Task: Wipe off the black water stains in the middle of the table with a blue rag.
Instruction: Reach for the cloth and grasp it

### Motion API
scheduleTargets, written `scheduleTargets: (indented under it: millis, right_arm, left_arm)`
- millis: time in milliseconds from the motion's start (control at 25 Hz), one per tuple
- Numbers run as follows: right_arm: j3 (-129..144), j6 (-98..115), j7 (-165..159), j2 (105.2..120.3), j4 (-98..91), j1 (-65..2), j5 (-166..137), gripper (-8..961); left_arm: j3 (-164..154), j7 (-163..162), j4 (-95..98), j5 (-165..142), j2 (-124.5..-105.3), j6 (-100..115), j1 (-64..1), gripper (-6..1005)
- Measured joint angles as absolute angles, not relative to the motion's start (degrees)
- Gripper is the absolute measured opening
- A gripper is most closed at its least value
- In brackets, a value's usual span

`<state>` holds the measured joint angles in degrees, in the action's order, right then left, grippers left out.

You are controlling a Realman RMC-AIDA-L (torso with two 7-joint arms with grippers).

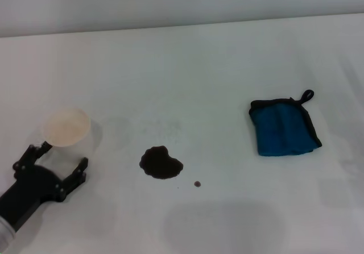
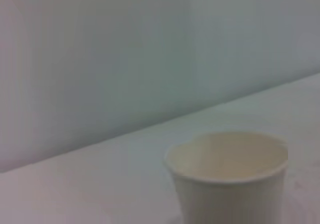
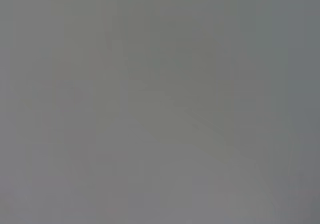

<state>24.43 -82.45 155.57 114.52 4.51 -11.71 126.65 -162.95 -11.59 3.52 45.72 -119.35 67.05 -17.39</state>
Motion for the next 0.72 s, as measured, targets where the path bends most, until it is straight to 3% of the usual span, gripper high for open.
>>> scheduleTargets:
  millis: [480, 720]
  right_arm:
    - [24.2, -82.5, 154.1, 114.52, 2.7, -12.0, 126.7, 868]
    - [23.8, -81.0, 136.1, 113.98, -1.4, -10.9, 127.3, 867]
  left_arm:
    - [-162.2, -9.2, 3.2, 52.8, -119.15, 76.6, -10.2, 879]
    - [-162.2, -8.9, 2.2, 62.2, -119.0, 83.1, -7.9, 879]
